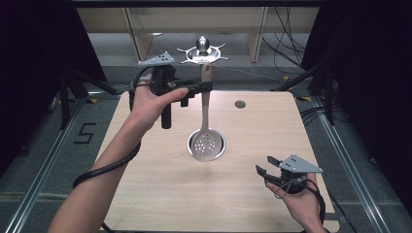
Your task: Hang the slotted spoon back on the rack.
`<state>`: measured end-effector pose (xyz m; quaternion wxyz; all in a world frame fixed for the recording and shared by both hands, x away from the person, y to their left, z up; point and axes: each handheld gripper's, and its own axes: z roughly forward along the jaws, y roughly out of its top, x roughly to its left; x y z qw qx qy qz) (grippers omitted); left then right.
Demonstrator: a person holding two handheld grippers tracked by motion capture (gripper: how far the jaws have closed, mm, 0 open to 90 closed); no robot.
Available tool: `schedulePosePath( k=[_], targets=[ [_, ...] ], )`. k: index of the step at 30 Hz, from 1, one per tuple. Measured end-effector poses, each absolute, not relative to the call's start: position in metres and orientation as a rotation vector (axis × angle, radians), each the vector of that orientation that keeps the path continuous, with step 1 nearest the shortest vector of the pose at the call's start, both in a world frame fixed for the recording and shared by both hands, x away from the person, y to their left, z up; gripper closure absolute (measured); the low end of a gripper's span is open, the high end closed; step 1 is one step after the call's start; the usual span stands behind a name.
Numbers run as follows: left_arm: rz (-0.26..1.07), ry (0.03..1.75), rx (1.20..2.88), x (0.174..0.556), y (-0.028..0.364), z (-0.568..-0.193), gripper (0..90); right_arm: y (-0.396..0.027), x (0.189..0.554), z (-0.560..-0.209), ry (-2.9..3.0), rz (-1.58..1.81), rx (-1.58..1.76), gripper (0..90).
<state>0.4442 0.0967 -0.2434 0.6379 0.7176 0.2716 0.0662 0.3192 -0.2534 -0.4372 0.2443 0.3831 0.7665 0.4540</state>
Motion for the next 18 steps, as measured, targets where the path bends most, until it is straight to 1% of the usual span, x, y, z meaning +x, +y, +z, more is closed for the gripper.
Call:
schedulePosePath(
  k=[8, 18],
  targets=[
    [0.18, 0.629, 1.634, 0.4441, 0.0964, -0.2462, 69.3, -0.2539, 0.3196, -0.438, 2.092, 1.23, 1.031, 46.2],
    [0.229, 0.642, 1.633, 0.4421, 0.0967, -0.2484, 66.6, -0.254, 0.3195, -0.4382, 2.104, 1.221, 1.027, 45.9]
  ],
)
